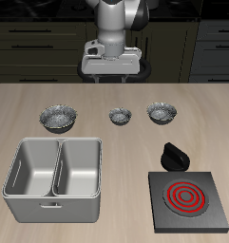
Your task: Place the smallest bowl in the left side of the drainer and the medium bowl in the right side
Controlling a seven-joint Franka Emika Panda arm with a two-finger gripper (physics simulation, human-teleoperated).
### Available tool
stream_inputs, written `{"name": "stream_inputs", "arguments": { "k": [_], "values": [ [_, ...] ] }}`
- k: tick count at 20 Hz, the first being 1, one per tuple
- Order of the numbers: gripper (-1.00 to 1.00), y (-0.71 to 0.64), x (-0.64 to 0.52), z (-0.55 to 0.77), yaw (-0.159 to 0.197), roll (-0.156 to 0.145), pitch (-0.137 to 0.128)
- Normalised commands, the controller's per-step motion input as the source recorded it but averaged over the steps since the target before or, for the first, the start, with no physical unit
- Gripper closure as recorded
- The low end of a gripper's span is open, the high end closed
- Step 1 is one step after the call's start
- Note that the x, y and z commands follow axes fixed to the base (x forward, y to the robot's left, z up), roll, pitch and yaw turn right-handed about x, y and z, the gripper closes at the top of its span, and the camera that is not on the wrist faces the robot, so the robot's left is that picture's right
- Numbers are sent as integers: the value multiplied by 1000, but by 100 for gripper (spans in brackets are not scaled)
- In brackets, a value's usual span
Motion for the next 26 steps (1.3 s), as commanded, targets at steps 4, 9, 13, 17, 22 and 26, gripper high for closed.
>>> {"name": "stream_inputs", "arguments": {
  "k": [4,9,13,17,22,26],
  "values": [
    [-100,26,47,-248,5,-5,13],
    [-100,42,27,-198,-2,3,10],
    [-100,29,43,-235,-8,4,30],
    [-100,16,33,-258,26,-9,-4],
    [-100,-37,56,-223,-1,-7,6],
    [-100,-41,24,-227,15,-5,0]
  ]
}}
